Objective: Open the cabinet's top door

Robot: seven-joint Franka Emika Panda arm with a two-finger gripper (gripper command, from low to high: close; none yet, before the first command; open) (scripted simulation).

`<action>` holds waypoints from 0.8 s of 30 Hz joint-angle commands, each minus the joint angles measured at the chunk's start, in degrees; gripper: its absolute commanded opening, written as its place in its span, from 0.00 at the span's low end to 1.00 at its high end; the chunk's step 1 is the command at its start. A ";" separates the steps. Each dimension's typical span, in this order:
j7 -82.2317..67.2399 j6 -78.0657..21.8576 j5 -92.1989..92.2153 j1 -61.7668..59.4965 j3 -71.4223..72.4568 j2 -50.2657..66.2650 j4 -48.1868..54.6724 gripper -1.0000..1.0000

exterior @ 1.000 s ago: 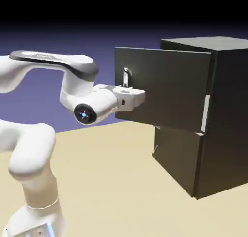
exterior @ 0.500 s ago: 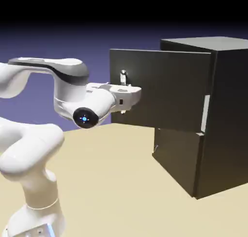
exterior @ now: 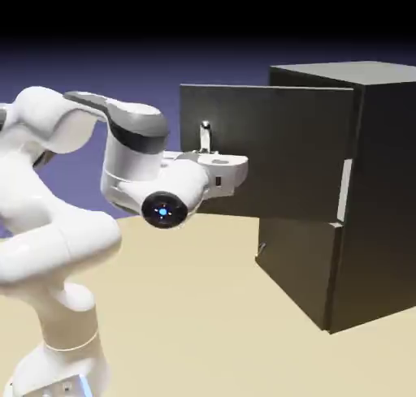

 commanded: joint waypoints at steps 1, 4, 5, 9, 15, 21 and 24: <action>-1.74 -1.41 -2.28 -1.26 -0.26 2.10 0.99 0.00; -6.92 -4.94 -8.85 -4.50 -0.91 8.33 4.54 0.00; -8.58 -5.86 -10.98 -5.41 -1.00 10.40 5.81 0.00; -14.79 -8.48 -19.19 -8.31 -1.02 18.71 11.24 0.00; -22.14 -10.32 -30.41 -10.82 -0.36 31.17 20.35 0.00; -26.70 -11.22 -40.26 -11.73 0.77 43.63 30.65 0.00; -27.91 -11.73 -44.72 -11.71 1.48 49.90 36.29 0.00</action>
